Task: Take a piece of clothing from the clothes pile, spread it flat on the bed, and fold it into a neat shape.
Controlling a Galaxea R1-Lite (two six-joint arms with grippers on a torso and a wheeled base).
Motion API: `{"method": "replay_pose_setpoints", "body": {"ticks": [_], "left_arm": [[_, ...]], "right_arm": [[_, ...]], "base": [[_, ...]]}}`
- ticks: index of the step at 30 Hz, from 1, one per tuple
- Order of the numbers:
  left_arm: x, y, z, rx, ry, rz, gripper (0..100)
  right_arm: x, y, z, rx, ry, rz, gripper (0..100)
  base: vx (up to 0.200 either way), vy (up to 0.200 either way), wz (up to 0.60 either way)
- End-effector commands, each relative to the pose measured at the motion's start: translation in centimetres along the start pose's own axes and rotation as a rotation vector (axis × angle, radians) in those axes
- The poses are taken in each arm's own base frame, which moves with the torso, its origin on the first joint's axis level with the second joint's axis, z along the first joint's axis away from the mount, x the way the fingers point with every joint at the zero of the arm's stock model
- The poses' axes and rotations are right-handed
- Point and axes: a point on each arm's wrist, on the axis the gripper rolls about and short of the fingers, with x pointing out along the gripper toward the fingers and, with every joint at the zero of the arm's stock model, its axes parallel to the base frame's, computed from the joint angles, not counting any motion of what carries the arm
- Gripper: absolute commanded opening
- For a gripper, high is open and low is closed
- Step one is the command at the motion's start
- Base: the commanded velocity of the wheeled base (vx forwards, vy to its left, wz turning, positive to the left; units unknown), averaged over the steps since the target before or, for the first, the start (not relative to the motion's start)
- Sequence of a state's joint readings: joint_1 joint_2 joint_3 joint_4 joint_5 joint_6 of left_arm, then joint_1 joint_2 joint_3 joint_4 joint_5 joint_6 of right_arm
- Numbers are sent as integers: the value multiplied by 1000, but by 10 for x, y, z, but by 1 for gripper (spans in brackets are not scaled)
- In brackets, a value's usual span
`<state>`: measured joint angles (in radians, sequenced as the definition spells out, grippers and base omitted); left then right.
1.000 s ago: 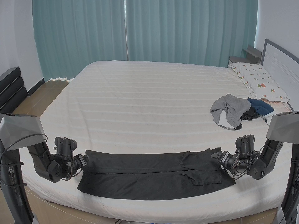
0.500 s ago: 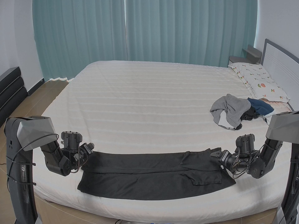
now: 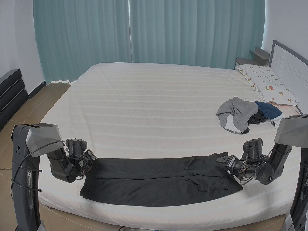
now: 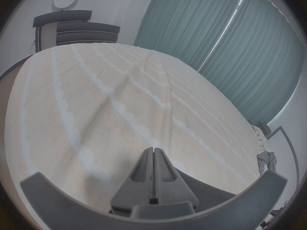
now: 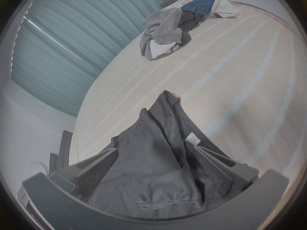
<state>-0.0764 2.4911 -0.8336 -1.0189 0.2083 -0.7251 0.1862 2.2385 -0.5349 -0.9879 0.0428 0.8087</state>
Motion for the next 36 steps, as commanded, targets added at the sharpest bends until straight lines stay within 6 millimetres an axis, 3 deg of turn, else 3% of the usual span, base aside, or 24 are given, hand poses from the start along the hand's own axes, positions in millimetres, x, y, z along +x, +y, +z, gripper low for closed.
{"method": "replay_pose_setpoints", "body": {"ticks": [1, 8, 9, 17, 20, 23, 30, 32, 36], "left_arm": [[-1, 0, 1, -6, -3, -1, 0], [-2, -1, 2, -11, -13, -10, 0], [-2, -1, 2, -11, -13, -10, 100], [-5, 1, 10, -26, -34, -12, 100], [-37, 0, 28, -73, -72, -57, 100], [-66, 2, 28, -56, -63, -115, 100], [-77, -4, 21, -43, -50, -184, 100], [-82, 6, 12, -41, -7, -149, 100], [-92, 20, 2, -73, 46, -104, 100]], "right_arm": [[-1, 0, 2, 2, -6, 2, 100], [-1, 1, 1, 1, -5, 3, 100], [-1, 1, 1, 1, -5, 3, 100], [-8, 4, 3, 0, -13, 15, 100], [-29, 14, 8, -9, -41, 53, 100], [-41, 20, 9, -15, -52, 78, 100], [-53, 25, -23, -63, 38, 74, 100], [-63, 26, -34, -55, 76, 84, 100], [-59, 27, -43, 29, 113, 78, 100]], "base": [[0, 0, 0], [0, 0, 0], [0, 0, 0], [0, 0, 0], [0, 0, 0], [0, 0, 0], [0, 0, 0], [-100, 0, 0], [-200, 0, 0]]}}
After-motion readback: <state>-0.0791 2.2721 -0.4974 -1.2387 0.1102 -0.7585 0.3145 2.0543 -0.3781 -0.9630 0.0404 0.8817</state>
